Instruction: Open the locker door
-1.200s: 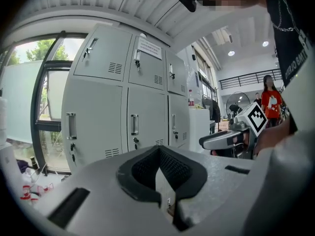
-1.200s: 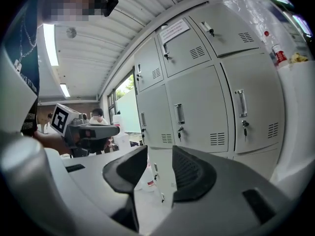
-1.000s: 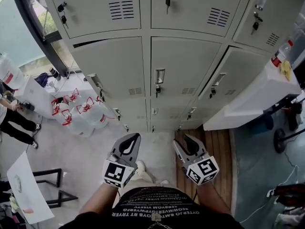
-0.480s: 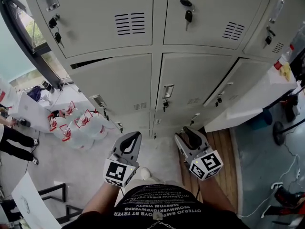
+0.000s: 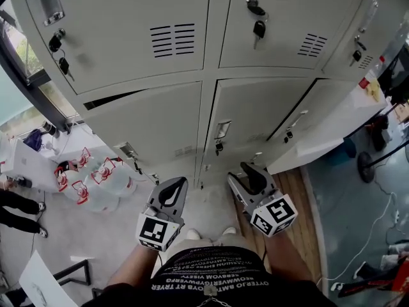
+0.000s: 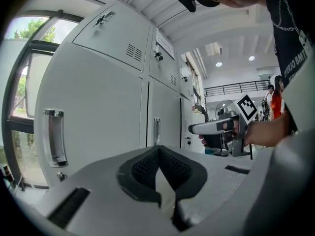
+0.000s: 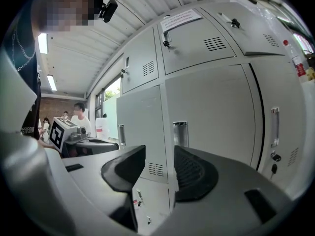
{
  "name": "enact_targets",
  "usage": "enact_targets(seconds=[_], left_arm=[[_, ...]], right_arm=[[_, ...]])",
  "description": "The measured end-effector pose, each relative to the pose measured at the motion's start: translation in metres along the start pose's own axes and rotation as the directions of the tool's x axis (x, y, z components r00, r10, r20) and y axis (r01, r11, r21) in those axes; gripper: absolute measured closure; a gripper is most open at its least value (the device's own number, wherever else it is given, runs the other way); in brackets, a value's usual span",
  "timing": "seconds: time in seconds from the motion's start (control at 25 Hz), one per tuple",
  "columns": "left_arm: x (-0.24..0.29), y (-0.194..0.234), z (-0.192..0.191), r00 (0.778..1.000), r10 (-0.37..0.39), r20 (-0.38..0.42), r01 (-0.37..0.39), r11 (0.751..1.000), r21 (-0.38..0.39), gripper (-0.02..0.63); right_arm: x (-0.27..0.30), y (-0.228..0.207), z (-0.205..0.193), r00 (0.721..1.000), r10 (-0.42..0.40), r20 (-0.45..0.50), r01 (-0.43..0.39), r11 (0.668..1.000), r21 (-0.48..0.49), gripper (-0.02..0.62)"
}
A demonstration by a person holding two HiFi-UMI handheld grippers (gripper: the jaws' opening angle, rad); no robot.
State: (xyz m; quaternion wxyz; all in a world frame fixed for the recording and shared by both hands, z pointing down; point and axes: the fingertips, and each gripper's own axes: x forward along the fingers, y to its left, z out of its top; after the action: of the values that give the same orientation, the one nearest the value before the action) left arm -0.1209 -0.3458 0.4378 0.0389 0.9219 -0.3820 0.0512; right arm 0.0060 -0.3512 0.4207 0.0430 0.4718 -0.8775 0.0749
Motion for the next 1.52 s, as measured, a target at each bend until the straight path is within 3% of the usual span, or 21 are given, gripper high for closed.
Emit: enact_targets(seconds=[0.32, 1.04, 1.52], left_arm=[[0.015, 0.003, -0.005, 1.0, 0.001, -0.011, -0.001, 1.0, -0.014, 0.614], [0.043, 0.036, 0.002, 0.979, 0.201, -0.028, -0.201, 0.98, -0.007, 0.614], [0.022, 0.053, -0.002, 0.954, 0.297, -0.033, -0.298, 0.954, -0.018, 0.614]], right_arm=[[0.023, -0.013, 0.005, 1.0, 0.021, 0.006, -0.021, 1.0, 0.003, 0.433], [0.093, -0.044, 0.013, 0.98, 0.199, -0.004, -0.199, 0.98, -0.013, 0.439], [0.116, -0.039, 0.007, 0.976, 0.214, -0.033, -0.215, 0.977, -0.007, 0.44]])
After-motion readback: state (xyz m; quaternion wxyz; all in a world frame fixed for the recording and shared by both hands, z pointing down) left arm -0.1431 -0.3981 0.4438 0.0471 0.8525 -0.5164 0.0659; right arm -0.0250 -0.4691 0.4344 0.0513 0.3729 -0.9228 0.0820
